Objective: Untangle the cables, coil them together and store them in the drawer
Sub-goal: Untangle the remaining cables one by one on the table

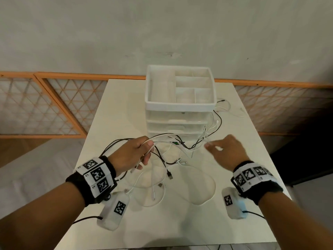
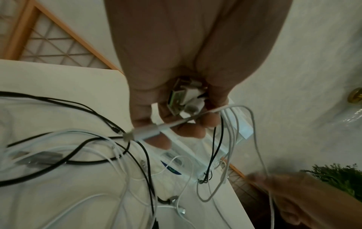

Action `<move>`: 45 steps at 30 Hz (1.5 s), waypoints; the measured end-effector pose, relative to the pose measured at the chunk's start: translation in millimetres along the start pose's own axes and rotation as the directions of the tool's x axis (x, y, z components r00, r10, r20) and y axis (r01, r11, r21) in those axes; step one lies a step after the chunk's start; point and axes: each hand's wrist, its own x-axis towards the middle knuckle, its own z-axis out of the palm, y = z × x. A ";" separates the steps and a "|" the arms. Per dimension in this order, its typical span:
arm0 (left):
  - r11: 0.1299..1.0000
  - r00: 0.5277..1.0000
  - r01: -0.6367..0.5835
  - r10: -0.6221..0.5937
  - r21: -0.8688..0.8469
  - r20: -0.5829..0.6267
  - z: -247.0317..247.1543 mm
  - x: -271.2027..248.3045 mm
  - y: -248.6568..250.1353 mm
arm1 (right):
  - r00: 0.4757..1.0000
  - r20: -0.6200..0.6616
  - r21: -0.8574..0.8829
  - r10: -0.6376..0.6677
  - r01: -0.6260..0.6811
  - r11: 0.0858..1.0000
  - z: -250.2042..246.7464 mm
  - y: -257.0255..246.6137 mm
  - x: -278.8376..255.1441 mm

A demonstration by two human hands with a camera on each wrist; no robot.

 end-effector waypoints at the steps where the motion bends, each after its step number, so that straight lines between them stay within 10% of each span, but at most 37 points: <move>1: 1.000 1.000 0.007 -0.008 -0.016 -0.008 -0.2 -0.4 0.0 | 0.997 0.072 -0.076 -0.021 0.026 0.997 10.5 1.4 -3.3; 8: 0.995 0.988 -0.033 0.045 0.089 -0.144 -10.4 -0.3 -1.6 | 0.933 0.217 -0.251 0.288 -0.231 0.940 42.0 25.3 9.1; 11: 0.993 0.991 0.004 0.012 0.120 -0.134 -10.4 -2.3 -6.5 | 0.992 -0.040 -0.148 0.119 -0.124 0.981 26.1 24.8 20.0; 15: 0.991 0.986 0.051 -0.029 0.126 -0.165 -6.5 -1.3 -14.8 | 0.878 -0.474 0.363 -0.074 0.271 0.892 12.5 5.0 3.3; 18: 0.995 0.973 0.086 -0.071 0.056 -0.218 -5.1 -1.2 -14.7 | 0.997 -0.070 0.091 0.010 -0.003 0.996 45.6 27.1 -2.8; 21: 0.995 0.970 0.091 -0.080 0.040 -0.228 -6.2 -1.5 -10.2 | 0.940 0.234 -0.221 0.247 -0.196 0.955 61.5 55.0 -5.7; 27: 0.997 0.988 0.046 -0.036 0.065 -0.147 2.5 2.6 7.3 | 0.992 -0.097 0.097 -0.078 0.087 0.991 17.4 -6.0 -7.9; 32: 0.990 0.999 0.002 -0.010 -0.139 -0.053 20.3 5.7 32.6 | 0.900 0.076 0.154 -0.428 0.414 0.897 9.8 -87.1 -44.3; 38: 0.958 0.992 0.100 -0.076 -0.269 0.100 12.6 -2.5 27.3 | 0.902 -0.115 0.104 -0.416 0.428 0.898 4.7 -75.3 -21.7; 45: 0.970 0.990 0.073 -0.042 -0.234 0.137 10.8 -8.2 25.4 | 0.859 0.154 0.055 -0.488 0.485 0.873 5.5 -80.5 -21.2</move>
